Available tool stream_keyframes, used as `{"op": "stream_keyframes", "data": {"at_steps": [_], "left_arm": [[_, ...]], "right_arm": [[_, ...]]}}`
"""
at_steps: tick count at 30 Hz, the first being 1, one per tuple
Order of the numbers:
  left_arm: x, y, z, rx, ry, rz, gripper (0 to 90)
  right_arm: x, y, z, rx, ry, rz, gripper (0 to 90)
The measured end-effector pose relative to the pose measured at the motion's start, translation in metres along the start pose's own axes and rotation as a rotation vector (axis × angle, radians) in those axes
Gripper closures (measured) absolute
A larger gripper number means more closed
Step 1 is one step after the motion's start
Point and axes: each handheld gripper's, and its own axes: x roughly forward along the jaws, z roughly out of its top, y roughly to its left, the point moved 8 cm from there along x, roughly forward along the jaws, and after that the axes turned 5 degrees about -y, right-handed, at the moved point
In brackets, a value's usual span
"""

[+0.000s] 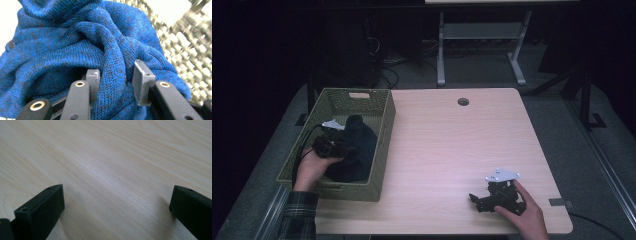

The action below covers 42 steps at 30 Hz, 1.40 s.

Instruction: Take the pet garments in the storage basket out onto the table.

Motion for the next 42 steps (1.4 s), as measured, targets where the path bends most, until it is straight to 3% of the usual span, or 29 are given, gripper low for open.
{"op": "stream_keyframes", "data": {"at_steps": [2,3,11,26,34,42], "left_arm": [[-0.002,0.0,0.002,-0.008,-0.021,-0.001,62.8],[-0.008,0.001,0.007,-0.017,-0.069,-0.003,62.8],[-0.025,-0.001,0.023,-0.041,-0.2,-0.003,62.8],[-0.054,-0.007,0.045,-0.036,-0.331,-0.027,62.7],[-0.067,-0.028,0.066,-0.017,-0.403,-0.075,62.7],[-0.075,-0.047,0.083,0.023,-0.436,-0.096,62.7]], "right_arm": [[0.0,0.0,0.0,0.0,0.0,0.0,0.0],[0.0,0.0,0.0,0.0,0.0,0.0,0.0],[0.0,0.0,0.0,0.0,0.0,0.0,0.0],[0.0,0.0,0.0,0.0,0.0,0.0,0.0],[0.0,0.0,0.0,0.0,0.0,0.002,0.0],[0.0,0.0,0.0,-0.002,-0.001,0.002,0.0]]}}
